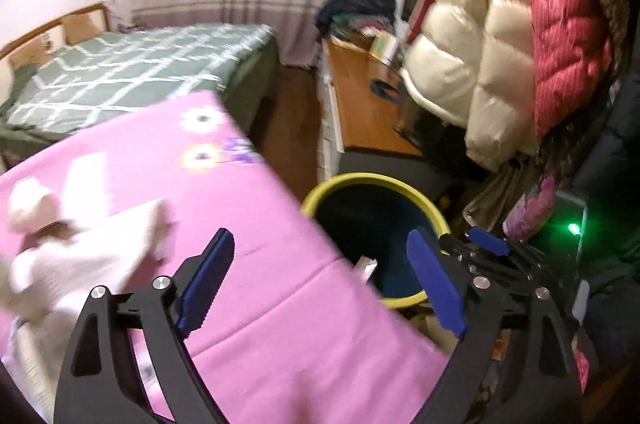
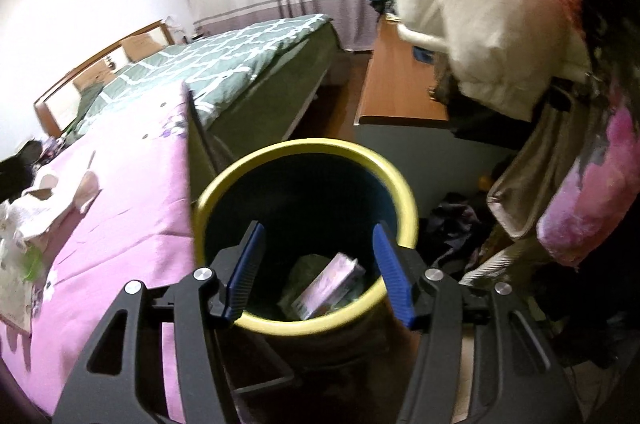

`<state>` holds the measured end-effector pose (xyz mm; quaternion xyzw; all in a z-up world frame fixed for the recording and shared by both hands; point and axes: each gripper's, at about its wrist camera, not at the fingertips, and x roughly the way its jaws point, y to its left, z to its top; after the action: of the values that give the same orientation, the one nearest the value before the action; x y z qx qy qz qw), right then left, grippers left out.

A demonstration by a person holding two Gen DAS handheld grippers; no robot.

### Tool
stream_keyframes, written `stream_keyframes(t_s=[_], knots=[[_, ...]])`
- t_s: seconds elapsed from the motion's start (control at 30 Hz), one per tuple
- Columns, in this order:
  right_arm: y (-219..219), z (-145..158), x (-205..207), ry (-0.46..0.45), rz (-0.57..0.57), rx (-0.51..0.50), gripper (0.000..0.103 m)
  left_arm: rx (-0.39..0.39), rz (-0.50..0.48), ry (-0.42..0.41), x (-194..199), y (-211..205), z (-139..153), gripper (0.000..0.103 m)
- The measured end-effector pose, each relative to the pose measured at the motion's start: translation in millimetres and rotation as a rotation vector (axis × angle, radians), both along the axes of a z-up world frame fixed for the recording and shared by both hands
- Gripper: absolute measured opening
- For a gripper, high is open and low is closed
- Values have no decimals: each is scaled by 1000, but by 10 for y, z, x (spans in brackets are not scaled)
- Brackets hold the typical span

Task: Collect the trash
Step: 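Carry the pink carton to the bin and open the left tool, then grasp the white tissue on the table with the right tool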

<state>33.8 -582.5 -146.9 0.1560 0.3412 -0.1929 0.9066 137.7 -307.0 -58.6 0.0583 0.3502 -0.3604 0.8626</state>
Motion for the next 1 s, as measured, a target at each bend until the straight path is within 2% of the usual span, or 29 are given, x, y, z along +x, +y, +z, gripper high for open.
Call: stream_keyframes(t_s=[0.2,0.33,0.53,0.77,1.0], knots=[[418,63,226,5,106,-12,56,-34,208,-78,-236,1190,200,94],[817,109,416,12,205,-20,57,-18,399,-136,-383,1990,261,95],[1441,212,667,13,353,-37,58,-37,596,-154,-526,2892,245,96],[2017,318,1046,5,457,-68,58,-66,662,-143,-557,3406,134,96],[2117,241,1774,59,443,-32,58,-64,663,-130,-570,3394,34,96]])
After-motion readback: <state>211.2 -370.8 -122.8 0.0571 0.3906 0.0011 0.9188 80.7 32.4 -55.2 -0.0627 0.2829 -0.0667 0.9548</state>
